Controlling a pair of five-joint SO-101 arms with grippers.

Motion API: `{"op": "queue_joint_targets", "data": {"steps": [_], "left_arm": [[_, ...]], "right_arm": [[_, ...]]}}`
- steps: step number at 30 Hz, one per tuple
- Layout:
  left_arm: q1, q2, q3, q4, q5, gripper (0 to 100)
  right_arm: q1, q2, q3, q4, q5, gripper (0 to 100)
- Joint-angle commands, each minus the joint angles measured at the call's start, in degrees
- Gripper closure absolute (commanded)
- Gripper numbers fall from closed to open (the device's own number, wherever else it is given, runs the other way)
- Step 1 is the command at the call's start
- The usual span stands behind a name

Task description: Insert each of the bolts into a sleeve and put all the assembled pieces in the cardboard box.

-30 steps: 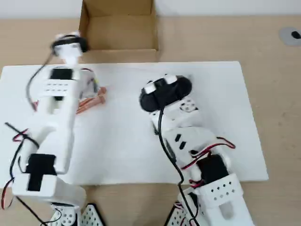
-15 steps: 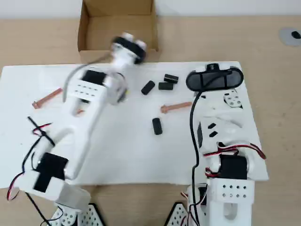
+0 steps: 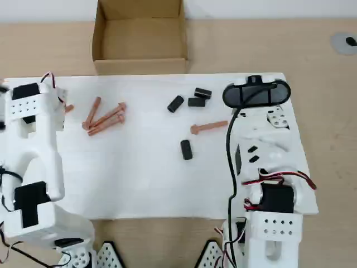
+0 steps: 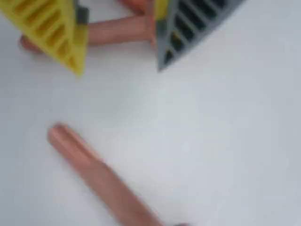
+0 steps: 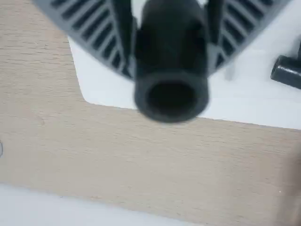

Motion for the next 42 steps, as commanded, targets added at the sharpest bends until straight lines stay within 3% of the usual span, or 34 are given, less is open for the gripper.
{"op": "queue_joint_targets", "data": {"steps": [1,5,8,11,20,26,33,42], "left_arm": [[2.2,-0.5,-0.1,-2.5,5.1,89],[2.0,-0.4,3.0,-10.5,12.3,92],[-0.4,-0.4,6.6,-17.5,13.4,99],[-3.2,-0.4,10.1,-22.8,13.5,99],[-5.1,2.1,11.3,-25.4,13.2,99],[-5.0,10.8,3.8,-21.9,13.5,89],[-4.9,17.3,-8.3,-13.6,13.5,89],[-4.7,13.6,-24.3,-5.0,13.5,89]], "right_arm": [[0.5,0.0,-4.2,0.4,0.4,98.9],[0.4,0.0,-4.2,1.1,0.4,98.9],[0.4,0.0,-4.3,2.0,0.4,98.9],[0.4,0.0,-4.2,2.0,0.4,98.9],[0.4,0.1,-4.3,3.0,0.4,98.9],[0.5,0.1,-4.4,4.0,0.4,98.9],[0.5,0.1,-4.3,4.0,0.4,98.9],[0.5,0.1,-4.1,4.0,0.4,98.9]]}}
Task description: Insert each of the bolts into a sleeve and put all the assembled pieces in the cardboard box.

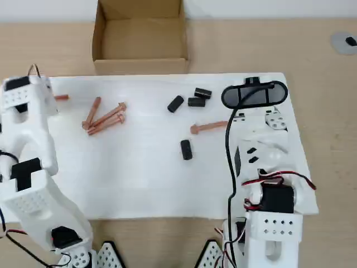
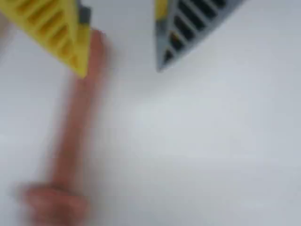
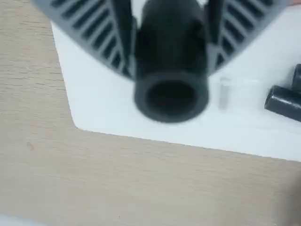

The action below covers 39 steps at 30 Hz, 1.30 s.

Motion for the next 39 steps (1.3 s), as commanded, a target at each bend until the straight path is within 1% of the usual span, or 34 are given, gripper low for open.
{"op": "queue_joint_targets", "data": {"steps": [1,6,11,18,20,23,28,32,36,39], "left_arm": [[-0.1,-3.6,-8.4,1.0,0.4,89],[-0.4,-0.4,-12.0,1.0,0.3,89],[-0.6,3.5,-12.0,1.3,0.3,89],[-1.2,4.1,-11.6,1.6,0.4,89],[-2.2,4.4,-12.0,3.4,0.8,89],[-3.3,4.4,-11.9,7.9,3.3,89],[-3.0,3.9,-12.1,13.6,3.3,89],[-3.3,4.3,-12.2,13.4,3.4,89],[-3.3,4.4,-11.6,10.8,3.2,89],[-3.3,4.4,-11.6,10.4,3.2,89]], "right_arm": [[0.5,0.1,-4.1,0.1,0.4,98.9],[0.5,0.1,-4.1,0.1,0.4,98.9],[0.5,0.1,-3.9,0.1,0.4,98.9],[0.5,0.1,-2.2,0.0,0.4,98.9],[0.5,0.1,-2.2,-0.1,0.4,98.9],[0.5,0.1,-2.2,-0.2,0.4,98.9],[0.5,1.1,-1.5,-0.4,0.4,98.9],[0.5,4.0,-2.5,-1.1,0.4,98.9],[0.5,6.0,-3.1,-2.7,0.3,98.9],[0.5,6.6,-3.1,-3.0,0.3,98.9]]}}
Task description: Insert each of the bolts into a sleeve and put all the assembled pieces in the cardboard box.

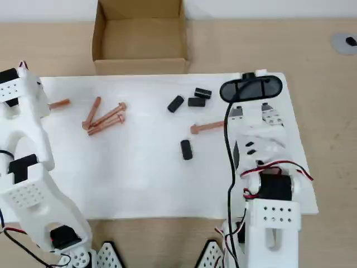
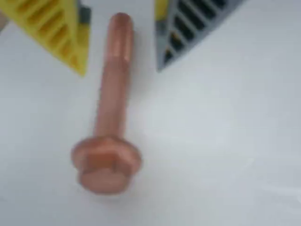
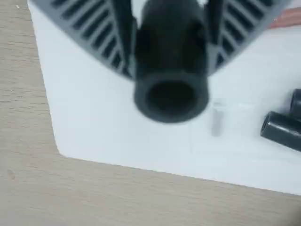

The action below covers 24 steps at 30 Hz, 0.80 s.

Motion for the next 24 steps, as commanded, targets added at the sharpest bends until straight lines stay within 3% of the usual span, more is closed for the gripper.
{"op": "queue_joint_targets", "data": {"steps": [1,12,24], "left_arm": [[-0.9,-0.4,-2.5,-0.7,0.1,89],[-3.2,4.8,-3.1,-0.9,0.1,89],[-2.7,13.2,-13.7,0.9,-1.0,89]], "right_arm": [[0.5,0.3,-3.0,-1.9,0.3,98.9],[0.5,0.3,-3.0,-2.2,0.3,98.9],[0.4,0.3,-2.7,-2.2,0.3,98.9]]}}
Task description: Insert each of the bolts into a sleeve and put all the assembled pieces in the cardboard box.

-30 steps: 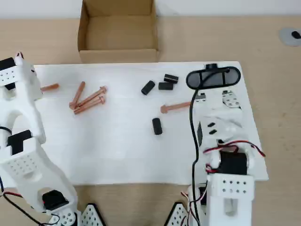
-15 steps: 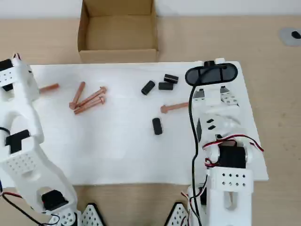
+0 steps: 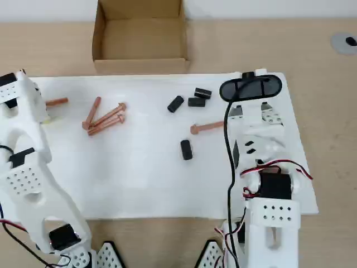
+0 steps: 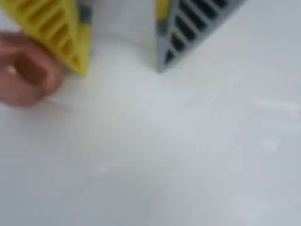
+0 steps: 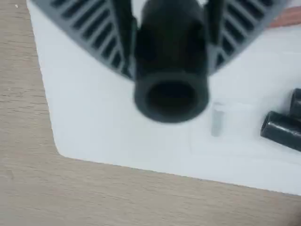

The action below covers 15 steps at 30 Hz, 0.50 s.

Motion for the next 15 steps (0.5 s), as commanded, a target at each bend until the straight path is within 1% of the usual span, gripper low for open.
{"op": "queue_joint_targets", "data": {"steps": [1,4,9,13,15], "left_arm": [[0.0,-0.5,-6.9,1.5,-1.5,89],[0.4,-2.2,-12.8,6.9,-1.6,89],[1.3,-3.3,-22.3,12.7,-1.7,89],[2.5,-2.9,-31.6,19.9,-1.8,89],[2.9,-2.7,-34.6,20.7,-1.8,89]], "right_arm": [[0.4,0.1,-2.6,-1.8,0.3,98.9],[0.3,0.1,-2.6,-1.8,0.3,98.9],[-0.9,0.1,-2.6,-1.8,0.3,98.9],[-1.2,0.2,-2.6,-1.8,0.3,98.9],[-1.2,0.2,-2.6,-1.8,0.3,98.9]]}}
